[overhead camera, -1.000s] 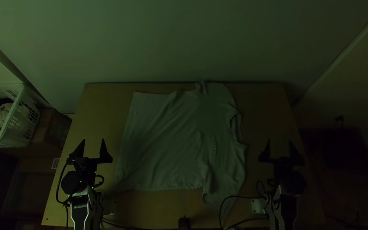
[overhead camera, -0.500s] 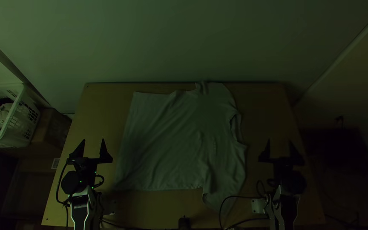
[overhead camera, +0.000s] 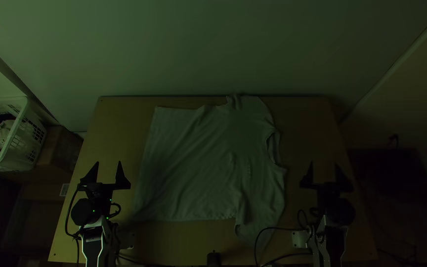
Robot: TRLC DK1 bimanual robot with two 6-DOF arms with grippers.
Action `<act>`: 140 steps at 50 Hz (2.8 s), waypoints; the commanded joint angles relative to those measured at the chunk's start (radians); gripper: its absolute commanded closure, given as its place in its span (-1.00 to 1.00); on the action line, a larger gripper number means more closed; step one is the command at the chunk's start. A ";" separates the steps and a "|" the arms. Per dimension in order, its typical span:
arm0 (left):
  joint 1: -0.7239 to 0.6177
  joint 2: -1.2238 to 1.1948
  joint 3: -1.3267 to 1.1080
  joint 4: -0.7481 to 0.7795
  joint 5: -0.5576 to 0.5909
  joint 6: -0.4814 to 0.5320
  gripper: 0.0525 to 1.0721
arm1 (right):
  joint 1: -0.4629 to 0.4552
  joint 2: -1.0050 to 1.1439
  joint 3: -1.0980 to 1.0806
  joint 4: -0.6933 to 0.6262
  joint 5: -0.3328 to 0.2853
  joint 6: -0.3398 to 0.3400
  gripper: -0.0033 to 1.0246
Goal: Fold the t-shirt
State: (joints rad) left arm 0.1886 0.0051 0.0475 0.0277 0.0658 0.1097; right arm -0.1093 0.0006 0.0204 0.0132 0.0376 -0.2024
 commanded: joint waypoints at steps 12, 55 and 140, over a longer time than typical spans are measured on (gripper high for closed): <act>-0.005 -0.005 -0.044 -0.028 -0.001 0.015 -0.90 | 0.022 -0.004 -0.013 -0.022 0.004 0.037 -0.92; -0.044 0.111 0.086 0.046 -0.037 0.065 -0.90 | 0.053 0.105 0.144 0.094 0.016 0.043 -0.92; -0.224 1.714 1.629 -0.376 -0.130 -0.145 -0.90 | 0.226 1.622 1.443 -0.167 0.019 0.218 -0.92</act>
State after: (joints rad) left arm -0.0292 1.6535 1.5860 -0.3122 -0.0547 0.0059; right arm 0.1165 1.5711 1.4109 -0.1459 0.0490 -0.0177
